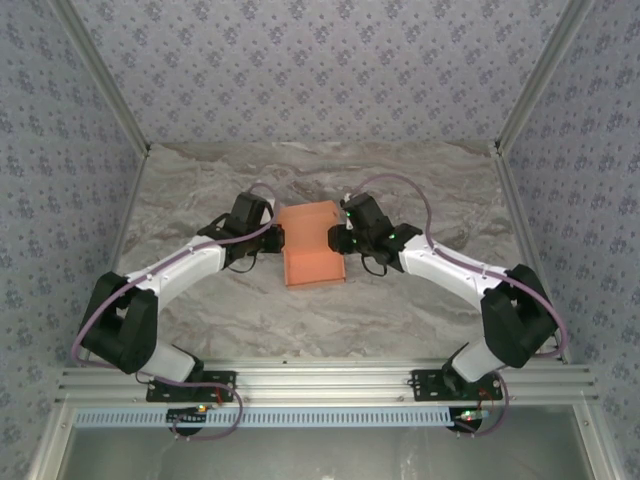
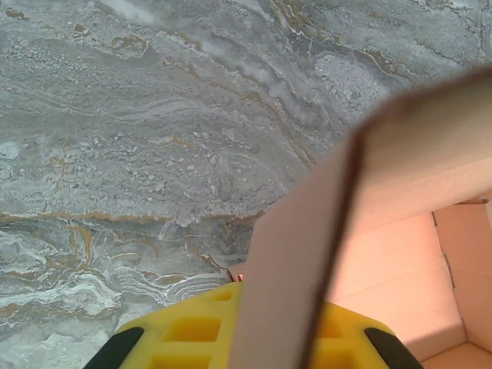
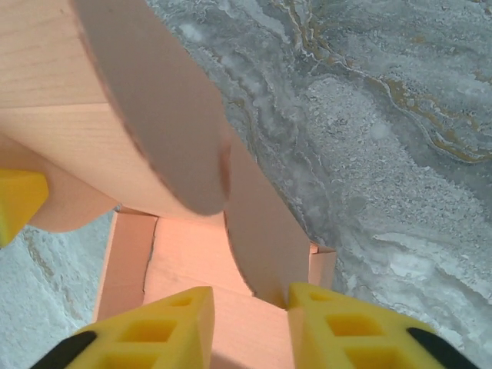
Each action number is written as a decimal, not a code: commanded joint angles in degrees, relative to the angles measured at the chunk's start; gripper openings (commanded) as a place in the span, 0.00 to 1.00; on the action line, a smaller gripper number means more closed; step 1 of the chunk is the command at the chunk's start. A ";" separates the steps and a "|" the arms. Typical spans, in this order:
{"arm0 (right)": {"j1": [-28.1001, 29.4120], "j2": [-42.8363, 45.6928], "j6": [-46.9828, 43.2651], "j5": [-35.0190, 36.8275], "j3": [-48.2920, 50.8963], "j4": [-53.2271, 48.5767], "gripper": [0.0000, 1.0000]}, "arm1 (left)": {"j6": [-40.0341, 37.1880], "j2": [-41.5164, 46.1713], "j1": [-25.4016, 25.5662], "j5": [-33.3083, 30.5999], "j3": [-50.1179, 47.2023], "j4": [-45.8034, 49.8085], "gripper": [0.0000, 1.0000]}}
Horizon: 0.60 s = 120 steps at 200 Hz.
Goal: Fold the paper box
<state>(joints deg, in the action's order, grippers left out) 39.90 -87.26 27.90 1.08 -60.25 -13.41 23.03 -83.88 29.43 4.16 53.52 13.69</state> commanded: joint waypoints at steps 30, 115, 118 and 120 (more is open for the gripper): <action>0.57 -2.54 -1.11 0.07 -2.44 -2.11 0.23 | 0.35 -0.14 1.06 -2.41 3.20 1.95 0.10; 0.81 -3.18 -1.69 1.19 -0.41 -1.50 0.16 | -0.11 -4.53 5.82 -7.41 5.56 1.64 0.10; 0.95 -3.18 -1.63 1.20 -0.26 -1.37 0.15 | -0.09 -4.63 6.05 -7.60 5.43 1.60 0.10; 0.96 -3.20 -1.67 1.20 -0.16 -1.23 0.15 | -0.02 -4.78 6.22 -7.77 5.30 1.56 0.10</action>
<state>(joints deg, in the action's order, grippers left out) 40.07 -90.02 26.28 2.02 -61.14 -15.25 23.05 -87.15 33.15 -1.50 57.69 16.34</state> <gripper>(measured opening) 0.161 0.104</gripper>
